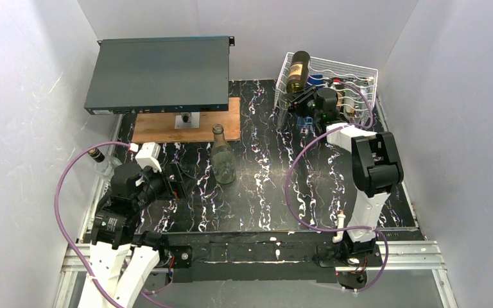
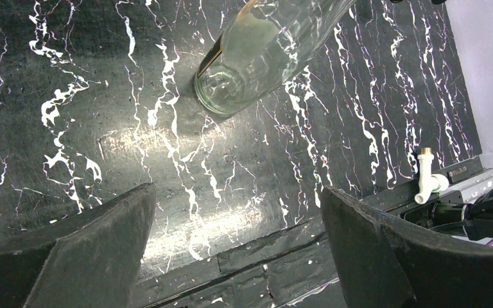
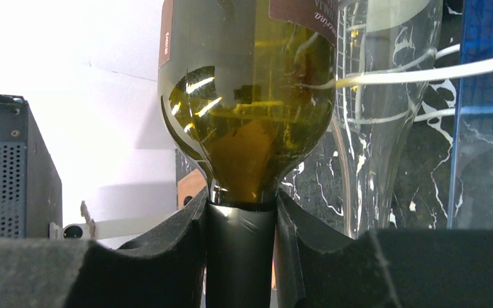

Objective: Put the wine bottle on the wine rack

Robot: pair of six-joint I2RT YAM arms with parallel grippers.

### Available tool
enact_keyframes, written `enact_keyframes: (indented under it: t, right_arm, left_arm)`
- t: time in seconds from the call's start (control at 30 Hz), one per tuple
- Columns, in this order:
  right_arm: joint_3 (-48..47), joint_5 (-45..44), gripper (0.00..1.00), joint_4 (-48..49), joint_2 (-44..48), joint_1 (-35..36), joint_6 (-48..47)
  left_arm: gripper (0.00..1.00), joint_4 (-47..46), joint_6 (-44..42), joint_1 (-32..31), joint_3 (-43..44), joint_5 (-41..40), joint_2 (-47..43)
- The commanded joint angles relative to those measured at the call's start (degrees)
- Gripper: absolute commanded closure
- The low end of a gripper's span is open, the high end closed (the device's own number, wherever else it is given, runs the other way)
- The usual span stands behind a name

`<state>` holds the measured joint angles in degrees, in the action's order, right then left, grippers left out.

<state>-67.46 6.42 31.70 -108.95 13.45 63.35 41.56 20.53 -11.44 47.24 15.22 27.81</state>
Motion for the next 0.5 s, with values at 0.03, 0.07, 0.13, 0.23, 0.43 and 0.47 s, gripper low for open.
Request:
enact_keyframes:
  t: [0.03, 0.07, 0.13, 0.23, 0.43, 0.47]
  right_arm:
    - [-7.1, -1.0, 0.99, 11.1, -0.6, -0.3, -2.4]
    - [-7.5, -1.0, 0.99, 11.1, -0.9, -0.3, -2.3]
    - [-8.4, -1.1, 0.99, 10.8, -1.6, -0.3, -2.5]
    - [-9.3, -0.9, 0.99, 10.4, -2.4, -0.2, -2.3]
    - [-9.4, -0.1, 0.87, 10.2, -3.1, 0.2, -2.5]
    - [-9.4, -0.2, 0.84, 10.1, -3.2, 0.3, -2.7]
  left_arm:
    - [0.01, -0.3, -0.6, -0.1, -0.4, -0.5, -0.5]
    - [0.01, -0.3, -0.6, -0.1, -0.4, -0.6, -0.5]
    - [0.01, -0.2, -0.6, -0.1, -0.4, -0.8, -0.7]
    - [0.01, -0.2, -0.5, -0.1, -0.4, -0.8, -0.6]
    - [0.01, -0.2, -0.6, -0.1, -0.3, -0.7, -0.6]
    - [0.01, -0.2, -0.6, -0.1, -0.3, -0.7, -0.6]
